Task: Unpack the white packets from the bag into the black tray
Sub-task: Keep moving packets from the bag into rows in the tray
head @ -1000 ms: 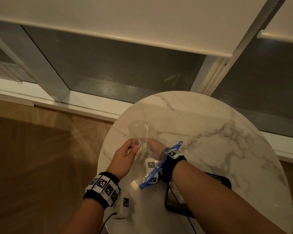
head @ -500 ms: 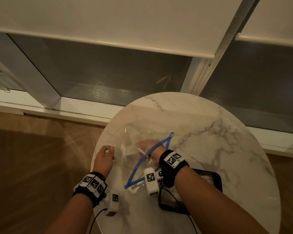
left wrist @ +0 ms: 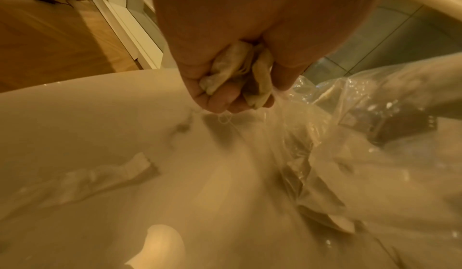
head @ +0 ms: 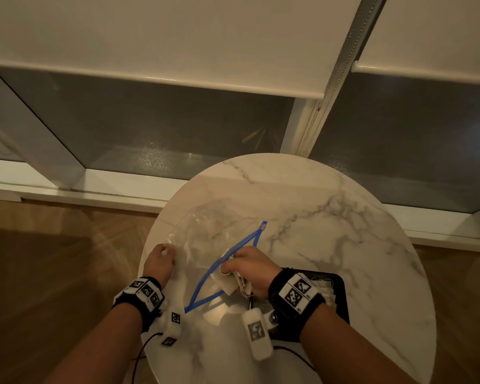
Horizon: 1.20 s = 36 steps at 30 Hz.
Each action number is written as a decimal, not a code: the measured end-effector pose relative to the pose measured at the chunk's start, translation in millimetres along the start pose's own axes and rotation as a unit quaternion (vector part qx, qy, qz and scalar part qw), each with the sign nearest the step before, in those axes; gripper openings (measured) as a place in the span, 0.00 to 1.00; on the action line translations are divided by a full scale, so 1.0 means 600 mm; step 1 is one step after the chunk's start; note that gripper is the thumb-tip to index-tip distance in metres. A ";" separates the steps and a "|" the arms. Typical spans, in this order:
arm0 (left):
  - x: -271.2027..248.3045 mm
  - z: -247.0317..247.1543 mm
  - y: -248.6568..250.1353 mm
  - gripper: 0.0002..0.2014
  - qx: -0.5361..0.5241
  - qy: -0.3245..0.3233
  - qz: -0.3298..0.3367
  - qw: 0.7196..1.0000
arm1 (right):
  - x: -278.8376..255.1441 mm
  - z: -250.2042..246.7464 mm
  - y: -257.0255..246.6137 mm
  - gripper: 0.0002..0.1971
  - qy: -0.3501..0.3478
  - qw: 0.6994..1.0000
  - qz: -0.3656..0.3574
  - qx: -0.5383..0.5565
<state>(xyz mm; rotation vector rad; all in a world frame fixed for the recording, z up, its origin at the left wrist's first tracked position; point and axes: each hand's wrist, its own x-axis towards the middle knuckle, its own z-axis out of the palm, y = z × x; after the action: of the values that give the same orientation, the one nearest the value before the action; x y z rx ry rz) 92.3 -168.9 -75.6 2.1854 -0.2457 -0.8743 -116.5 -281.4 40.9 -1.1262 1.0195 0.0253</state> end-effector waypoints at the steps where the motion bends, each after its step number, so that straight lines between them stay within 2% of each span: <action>1: -0.003 -0.001 0.000 0.18 -0.007 0.000 -0.008 1.000 | -0.007 -0.003 0.007 0.05 0.009 1.000 -0.001 -0.004; 3: -0.016 -0.004 0.001 0.21 -0.029 0.002 -0.020 0.999 | -0.021 -0.011 0.020 0.08 0.015 1.000 0.004 0.009; 5: -0.036 -0.009 -0.001 0.22 -0.051 0.016 -0.030 0.998 | -0.041 -0.016 0.027 0.08 0.008 0.999 0.016 0.030; 7: -0.061 -0.018 -0.005 0.19 -0.093 0.037 -0.047 0.994 | -0.057 -0.021 0.034 0.07 -0.001 0.998 0.039 0.047; 10: -0.118 -0.038 -0.014 0.13 -0.197 0.038 -0.116 0.973 | -0.079 -0.028 0.047 0.08 0.005 0.996 0.055 0.066; 12: -0.178 -0.049 -0.022 0.10 -0.291 -0.006 -0.161 0.943 | -0.094 -0.034 0.059 0.09 0.012 0.996 0.045 0.077; 14: -0.247 -0.053 -0.023 0.08 -0.380 -0.080 -0.191 0.901 | -0.109 -0.038 0.070 0.09 0.012 0.994 0.031 0.101; 16: -0.305 -0.045 -0.017 0.08 -0.429 -0.142 -0.213 0.866 | -0.119 -0.040 0.081 0.09 0.005 0.990 0.018 0.137; 18: -0.350 -0.024 -0.006 0.08 -0.432 -0.189 -0.215 0.855 | -0.130 -0.037 0.089 0.08 -0.007 0.984 0.009 0.180; 21: -0.393 0.021 0.014 0.08 -0.376 -0.218 -0.204 0.877 | -0.145 -0.033 0.092 0.07 -0.043 0.971 0.004 0.235; 23: -0.406 0.048 0.024 0.10 -0.356 -0.225 -0.193 0.886 | -0.155 -0.033 0.093 0.07 -0.053 0.965 0.007 0.259; 25: -0.414 0.068 0.037 0.16 -0.355 -0.259 -0.181 0.880 | -0.162 -0.032 0.095 0.08 -0.053 0.956 0.019 0.286; 29: -0.439 0.097 0.071 0.20 -0.351 -0.289 -0.172 0.874 | -0.177 -0.030 0.095 0.12 -0.010 0.954 0.013 0.299; 32: -0.457 0.113 0.089 0.24 -0.380 -0.306 -0.175 0.855 | -0.191 -0.031 0.097 0.13 -0.010 0.960 -0.017 0.278; 34: -0.463 0.120 0.090 0.31 -0.420 -0.311 -0.184 0.833 | -0.201 -0.034 0.101 0.14 -0.004 0.970 -0.028 0.240; 36: -0.466 0.125 0.087 0.38 -0.456 -0.328 -0.185 0.806 | -0.201 -0.043 0.111 0.21 -0.004 0.980 -0.025 0.195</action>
<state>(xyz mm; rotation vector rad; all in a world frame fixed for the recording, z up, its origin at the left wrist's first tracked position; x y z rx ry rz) -160.9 -130.6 69.0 0.9800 0.2613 -1.5530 -234.8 -214.0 73.4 -0.7903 0.9390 -0.2029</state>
